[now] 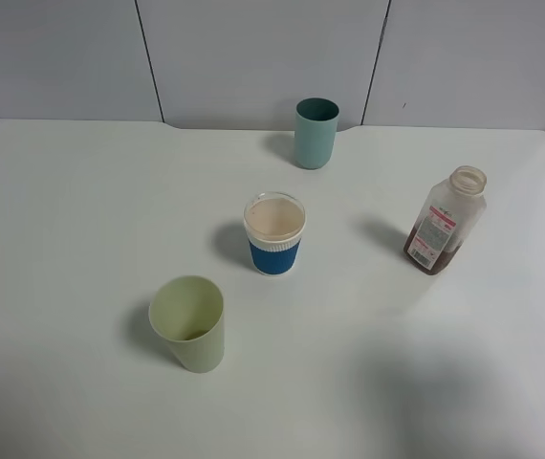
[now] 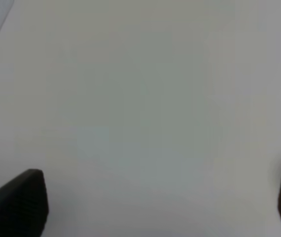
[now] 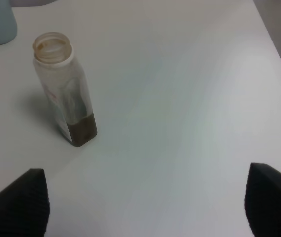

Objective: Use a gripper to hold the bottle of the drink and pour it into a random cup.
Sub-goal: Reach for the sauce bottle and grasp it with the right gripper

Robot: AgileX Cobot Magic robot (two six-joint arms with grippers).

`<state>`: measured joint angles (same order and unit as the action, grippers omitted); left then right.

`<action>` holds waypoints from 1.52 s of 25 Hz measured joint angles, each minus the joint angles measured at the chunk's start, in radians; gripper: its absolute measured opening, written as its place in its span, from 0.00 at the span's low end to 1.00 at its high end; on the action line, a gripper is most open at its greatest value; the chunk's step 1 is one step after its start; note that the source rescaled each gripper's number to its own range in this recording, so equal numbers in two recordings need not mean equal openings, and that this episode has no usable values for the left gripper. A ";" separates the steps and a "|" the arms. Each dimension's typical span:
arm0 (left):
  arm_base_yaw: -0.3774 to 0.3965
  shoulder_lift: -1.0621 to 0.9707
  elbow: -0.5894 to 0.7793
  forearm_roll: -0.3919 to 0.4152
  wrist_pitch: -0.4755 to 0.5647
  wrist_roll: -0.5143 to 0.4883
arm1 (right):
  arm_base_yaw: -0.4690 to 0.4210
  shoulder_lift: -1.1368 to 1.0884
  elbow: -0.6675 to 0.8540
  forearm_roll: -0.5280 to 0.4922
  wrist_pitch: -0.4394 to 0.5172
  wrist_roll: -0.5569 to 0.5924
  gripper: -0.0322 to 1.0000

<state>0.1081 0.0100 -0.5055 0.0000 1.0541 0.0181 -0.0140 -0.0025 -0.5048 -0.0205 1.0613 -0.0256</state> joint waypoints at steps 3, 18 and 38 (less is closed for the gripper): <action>0.000 0.000 0.000 0.000 0.000 0.000 | 0.000 0.000 0.000 0.000 0.000 0.000 0.68; 0.000 0.000 0.000 0.000 0.000 0.000 | 0.000 0.000 0.000 0.000 0.000 0.000 0.68; 0.000 0.000 0.000 0.000 0.000 0.000 | 0.000 0.000 0.000 0.000 0.000 0.000 0.68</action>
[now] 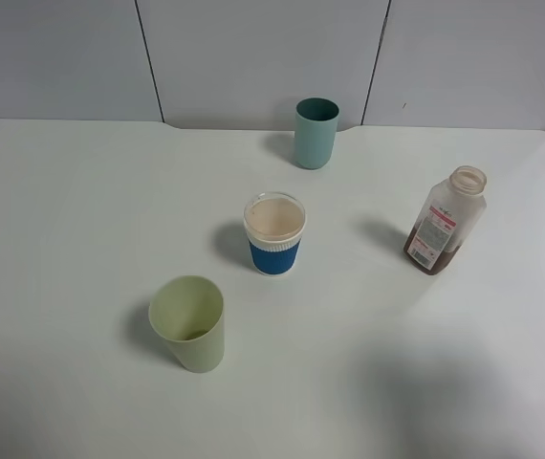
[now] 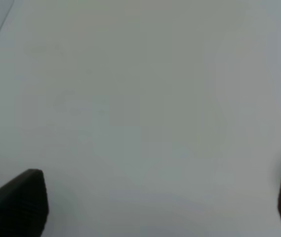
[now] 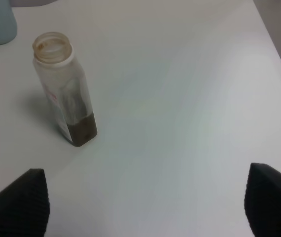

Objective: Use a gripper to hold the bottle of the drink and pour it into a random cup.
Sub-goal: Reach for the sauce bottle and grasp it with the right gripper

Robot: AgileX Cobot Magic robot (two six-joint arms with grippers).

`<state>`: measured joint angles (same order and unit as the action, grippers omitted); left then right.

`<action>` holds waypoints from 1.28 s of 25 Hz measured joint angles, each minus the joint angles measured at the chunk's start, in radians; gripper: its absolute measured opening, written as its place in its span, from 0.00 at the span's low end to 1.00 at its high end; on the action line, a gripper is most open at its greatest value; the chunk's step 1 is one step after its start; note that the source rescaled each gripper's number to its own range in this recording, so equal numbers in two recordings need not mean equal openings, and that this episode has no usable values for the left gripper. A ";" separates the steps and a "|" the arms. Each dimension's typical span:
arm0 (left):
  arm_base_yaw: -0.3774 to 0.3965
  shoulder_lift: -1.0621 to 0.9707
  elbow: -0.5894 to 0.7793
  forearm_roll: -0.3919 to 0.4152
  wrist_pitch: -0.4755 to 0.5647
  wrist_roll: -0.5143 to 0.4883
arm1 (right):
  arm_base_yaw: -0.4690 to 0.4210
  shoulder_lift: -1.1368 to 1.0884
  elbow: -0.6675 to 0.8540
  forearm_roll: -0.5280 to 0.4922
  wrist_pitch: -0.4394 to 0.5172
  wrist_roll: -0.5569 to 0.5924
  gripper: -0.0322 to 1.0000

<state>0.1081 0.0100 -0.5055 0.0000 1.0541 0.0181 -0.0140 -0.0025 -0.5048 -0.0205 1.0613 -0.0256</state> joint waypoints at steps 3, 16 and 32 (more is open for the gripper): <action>0.000 0.000 0.000 0.000 0.000 0.000 | 0.000 0.000 0.000 0.000 0.000 0.000 0.68; 0.000 0.000 0.000 0.000 0.000 0.000 | 0.000 0.000 0.000 0.000 0.000 0.000 0.68; 0.000 0.000 0.000 0.000 -0.001 0.000 | 0.000 0.000 0.000 0.021 0.000 0.012 0.68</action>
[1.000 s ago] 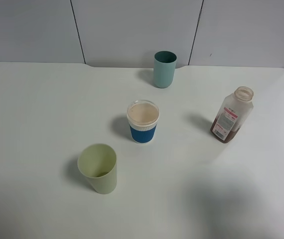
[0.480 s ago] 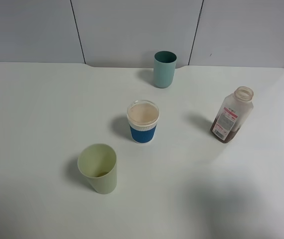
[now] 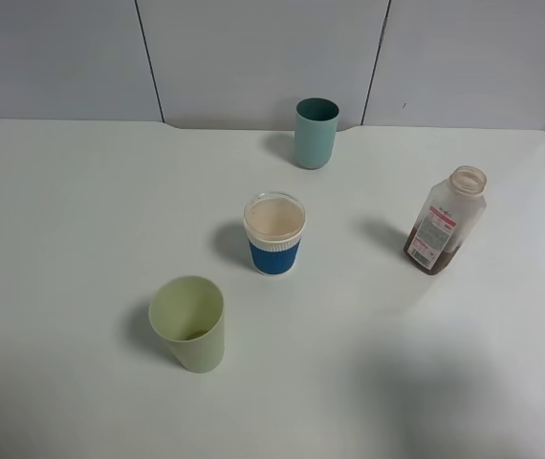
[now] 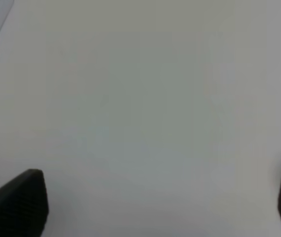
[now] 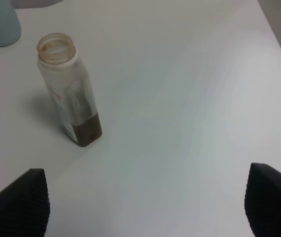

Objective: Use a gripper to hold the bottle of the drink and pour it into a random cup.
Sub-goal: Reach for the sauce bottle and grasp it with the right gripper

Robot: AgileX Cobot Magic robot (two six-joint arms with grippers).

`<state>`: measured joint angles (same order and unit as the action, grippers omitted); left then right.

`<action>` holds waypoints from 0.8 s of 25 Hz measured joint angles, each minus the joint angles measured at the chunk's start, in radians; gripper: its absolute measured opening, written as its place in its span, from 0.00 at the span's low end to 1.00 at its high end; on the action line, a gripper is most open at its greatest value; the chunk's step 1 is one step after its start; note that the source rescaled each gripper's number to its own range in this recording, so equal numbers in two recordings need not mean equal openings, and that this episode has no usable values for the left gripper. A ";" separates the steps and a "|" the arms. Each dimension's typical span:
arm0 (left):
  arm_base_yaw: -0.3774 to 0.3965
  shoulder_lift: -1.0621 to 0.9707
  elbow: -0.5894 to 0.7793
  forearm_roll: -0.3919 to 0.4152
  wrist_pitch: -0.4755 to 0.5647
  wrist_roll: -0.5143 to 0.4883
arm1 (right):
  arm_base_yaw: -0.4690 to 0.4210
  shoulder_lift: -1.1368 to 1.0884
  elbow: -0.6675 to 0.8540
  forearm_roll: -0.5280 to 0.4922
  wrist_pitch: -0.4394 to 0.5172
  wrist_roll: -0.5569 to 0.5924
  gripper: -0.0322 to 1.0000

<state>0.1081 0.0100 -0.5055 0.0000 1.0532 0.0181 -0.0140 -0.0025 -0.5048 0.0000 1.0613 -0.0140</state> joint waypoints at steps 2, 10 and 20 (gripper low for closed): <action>0.000 0.000 0.000 0.000 0.000 0.000 | 0.000 0.000 0.000 0.017 0.000 0.001 0.68; 0.000 0.000 0.000 0.000 0.000 0.000 | 0.000 0.133 -0.049 0.086 -0.010 0.007 0.68; 0.000 0.000 0.000 0.000 0.000 0.000 | 0.000 0.402 -0.129 0.116 -0.012 0.005 0.68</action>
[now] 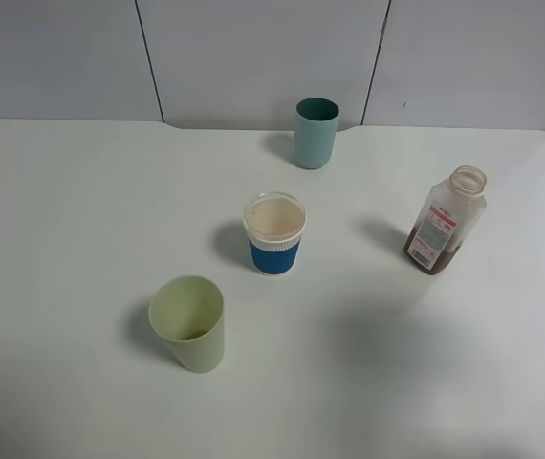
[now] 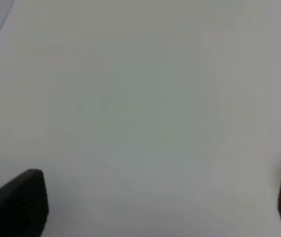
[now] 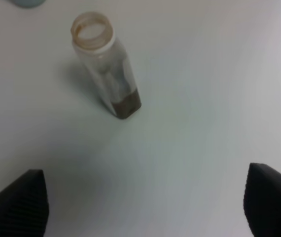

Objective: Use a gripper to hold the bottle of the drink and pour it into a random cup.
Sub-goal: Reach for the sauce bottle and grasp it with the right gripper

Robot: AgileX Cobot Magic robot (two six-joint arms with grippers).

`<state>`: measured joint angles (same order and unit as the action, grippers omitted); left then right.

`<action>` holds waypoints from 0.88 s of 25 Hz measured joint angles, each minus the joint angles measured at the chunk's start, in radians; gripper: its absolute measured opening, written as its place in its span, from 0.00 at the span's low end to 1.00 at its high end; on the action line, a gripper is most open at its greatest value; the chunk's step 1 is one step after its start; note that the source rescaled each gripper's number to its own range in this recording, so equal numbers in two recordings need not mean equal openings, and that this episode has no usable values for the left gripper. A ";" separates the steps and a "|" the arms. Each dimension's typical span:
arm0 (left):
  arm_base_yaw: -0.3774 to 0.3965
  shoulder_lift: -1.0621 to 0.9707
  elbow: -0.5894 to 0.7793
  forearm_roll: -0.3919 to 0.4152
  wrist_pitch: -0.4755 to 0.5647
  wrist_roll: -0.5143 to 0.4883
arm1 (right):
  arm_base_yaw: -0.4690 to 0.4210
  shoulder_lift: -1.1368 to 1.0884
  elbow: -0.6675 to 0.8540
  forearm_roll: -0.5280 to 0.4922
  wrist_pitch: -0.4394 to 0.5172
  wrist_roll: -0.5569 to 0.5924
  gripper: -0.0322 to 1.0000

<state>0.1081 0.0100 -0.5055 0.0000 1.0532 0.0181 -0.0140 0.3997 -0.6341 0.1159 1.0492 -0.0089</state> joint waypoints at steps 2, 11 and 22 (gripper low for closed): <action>0.000 0.000 0.000 0.000 0.000 0.000 | 0.000 0.038 -0.001 0.002 -0.004 0.000 0.68; 0.000 0.000 0.000 0.000 0.000 0.000 | 0.000 0.157 -0.001 -0.044 -0.119 0.000 0.68; 0.000 0.000 0.000 0.000 0.000 0.000 | 0.000 0.313 0.001 -0.055 -0.123 0.000 0.68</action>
<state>0.1081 0.0100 -0.5055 0.0000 1.0532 0.0181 -0.0140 0.7128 -0.6330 0.0605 0.9258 -0.0092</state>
